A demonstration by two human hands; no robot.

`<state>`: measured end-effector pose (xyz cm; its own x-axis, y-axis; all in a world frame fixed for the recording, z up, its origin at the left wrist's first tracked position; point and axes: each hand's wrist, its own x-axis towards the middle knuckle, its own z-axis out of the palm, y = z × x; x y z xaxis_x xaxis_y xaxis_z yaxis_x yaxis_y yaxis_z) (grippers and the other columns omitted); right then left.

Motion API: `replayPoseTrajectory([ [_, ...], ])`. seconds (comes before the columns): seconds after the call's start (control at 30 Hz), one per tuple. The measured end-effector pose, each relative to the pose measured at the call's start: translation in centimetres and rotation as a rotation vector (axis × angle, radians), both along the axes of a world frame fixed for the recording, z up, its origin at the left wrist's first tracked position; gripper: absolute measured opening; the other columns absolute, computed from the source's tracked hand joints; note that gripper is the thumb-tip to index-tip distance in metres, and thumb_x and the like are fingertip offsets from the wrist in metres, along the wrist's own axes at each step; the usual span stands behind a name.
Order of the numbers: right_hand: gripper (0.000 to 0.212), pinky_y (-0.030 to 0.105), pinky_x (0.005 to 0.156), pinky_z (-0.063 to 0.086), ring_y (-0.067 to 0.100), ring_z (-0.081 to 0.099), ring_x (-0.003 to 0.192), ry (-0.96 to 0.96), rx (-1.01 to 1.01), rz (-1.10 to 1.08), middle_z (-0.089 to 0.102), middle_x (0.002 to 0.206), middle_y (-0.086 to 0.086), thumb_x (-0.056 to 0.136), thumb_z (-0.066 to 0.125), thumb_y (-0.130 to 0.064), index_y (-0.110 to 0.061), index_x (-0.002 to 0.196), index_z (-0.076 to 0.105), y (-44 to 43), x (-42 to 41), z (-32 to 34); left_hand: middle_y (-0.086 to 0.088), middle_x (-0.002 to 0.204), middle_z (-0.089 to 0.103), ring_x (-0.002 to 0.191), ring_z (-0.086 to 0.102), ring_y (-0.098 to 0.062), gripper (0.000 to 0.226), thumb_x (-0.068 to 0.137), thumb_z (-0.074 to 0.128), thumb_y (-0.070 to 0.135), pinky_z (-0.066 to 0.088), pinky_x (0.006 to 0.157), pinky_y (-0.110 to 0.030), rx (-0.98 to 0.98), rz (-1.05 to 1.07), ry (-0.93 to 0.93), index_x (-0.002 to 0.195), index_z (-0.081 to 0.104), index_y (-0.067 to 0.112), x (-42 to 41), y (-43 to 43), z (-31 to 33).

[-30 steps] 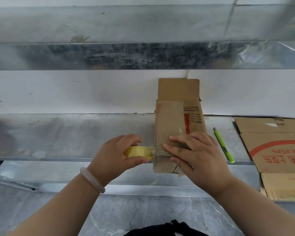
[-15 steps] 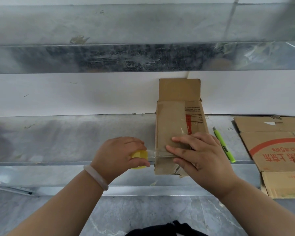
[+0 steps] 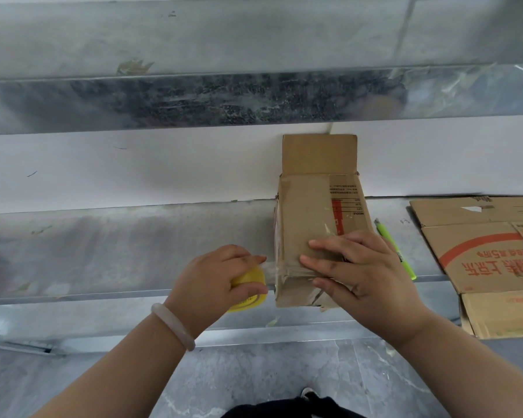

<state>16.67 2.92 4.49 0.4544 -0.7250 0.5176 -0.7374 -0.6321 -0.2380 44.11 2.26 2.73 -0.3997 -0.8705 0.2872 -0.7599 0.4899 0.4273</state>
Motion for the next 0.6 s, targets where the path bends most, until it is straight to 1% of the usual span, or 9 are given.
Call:
replayPoseTrajectory([
  [0.03,0.028,0.042,0.088,0.047,0.017,0.057,0.104,0.005,0.000,0.001,0.065,0.122,-0.016,0.089,0.062,-0.044,-0.037,0.114,0.072,0.0,0.0,0.0,0.020,0.104,0.064,0.092,0.055,-0.001,0.053,0.078,0.047,0.071,0.040,0.077,-0.012,0.035,0.013,0.033,0.120,0.061,0.041,0.1,0.2,0.2],
  [0.1,0.028,0.041,0.088,0.047,0.016,0.057,0.105,0.012,0.010,0.000,0.065,0.122,-0.017,0.088,0.062,-0.045,-0.038,0.113,0.072,0.0,0.1,0.2,0.029,0.098,0.062,0.091,0.053,0.003,0.049,0.074,0.052,0.069,0.036,0.076,-0.007,0.089,0.048,0.100,0.117,0.056,0.044,0.4,0.6,0.5],
  [0.17,0.028,0.041,0.089,0.047,0.014,0.055,0.106,0.001,0.025,-0.003,0.065,0.122,-0.018,0.087,0.062,-0.046,-0.037,0.112,0.073,-0.1,0.1,0.3,0.037,0.092,0.058,0.089,0.053,0.005,0.039,0.076,0.053,0.064,0.037,0.075,-0.008,0.095,0.069,0.151,0.108,0.060,0.042,0.3,0.9,0.5],
  [0.2,0.028,0.041,0.090,0.047,0.013,0.055,0.106,-0.008,0.030,-0.004,0.064,0.122,-0.019,0.087,0.062,-0.046,-0.037,0.111,0.073,-0.2,0.1,0.3,0.038,0.094,0.058,0.092,0.054,0.007,0.035,0.078,0.054,0.061,0.038,0.077,-0.009,0.101,0.070,0.177,0.104,0.063,0.040,0.0,0.9,0.4],
  [0.3,0.030,0.040,0.092,0.047,0.012,0.056,0.109,-0.018,0.052,-0.002,0.063,0.123,-0.021,0.086,0.063,-0.048,-0.037,0.112,0.073,-0.2,0.0,0.3,0.032,0.102,0.064,0.097,0.057,0.009,0.024,0.083,0.056,0.052,0.041,0.083,-0.010,0.056,0.076,0.212,0.090,0.072,0.035,-1.0,0.8,0.3],
  [0.43,0.038,0.037,0.099,0.045,0.006,0.055,0.116,0.003,0.140,0.039,0.063,0.124,-0.024,0.087,0.057,-0.058,-0.037,0.117,0.069,-0.9,-0.4,1.6,0.030,0.096,0.066,0.092,0.058,0.008,0.021,0.084,0.055,0.044,0.045,0.080,-0.014,0.033,0.081,0.217,0.081,0.073,0.033,-2.0,0.6,0.4],
  [0.47,0.038,0.035,0.099,0.044,0.004,0.056,0.116,-0.062,0.160,0.048,0.065,0.121,-0.022,0.090,0.053,-0.057,-0.035,0.117,0.069,-1.0,-0.7,2.1,0.031,0.096,0.066,0.092,0.058,0.008,0.022,0.083,0.054,0.045,0.044,0.080,-0.013,0.049,0.091,0.218,0.081,0.073,0.035,-2.0,0.6,0.4],
  [0.53,0.033,0.029,0.097,0.045,0.001,0.059,0.112,-0.362,0.174,-0.056,0.068,0.114,-0.019,0.097,0.048,-0.044,-0.028,0.116,0.070,-0.9,-1.7,2.5,0.033,0.097,0.065,0.093,0.059,0.007,0.022,0.082,0.053,0.046,0.045,0.080,-0.015,0.079,0.104,0.225,0.080,0.073,0.036,-1.9,0.6,0.4],
  [0.6,0.030,0.024,0.098,0.044,-0.003,0.056,0.113,-0.648,0.239,-0.405,0.066,0.115,-0.018,0.101,0.044,-0.032,-0.027,0.119,0.067,-2.0,-3.7,1.5,0.033,0.098,0.065,0.093,0.060,0.005,0.023,0.082,0.053,0.046,0.046,0.081,-0.018,0.087,0.105,0.234,0.081,0.073,0.036,-1.9,0.8,0.4],
])
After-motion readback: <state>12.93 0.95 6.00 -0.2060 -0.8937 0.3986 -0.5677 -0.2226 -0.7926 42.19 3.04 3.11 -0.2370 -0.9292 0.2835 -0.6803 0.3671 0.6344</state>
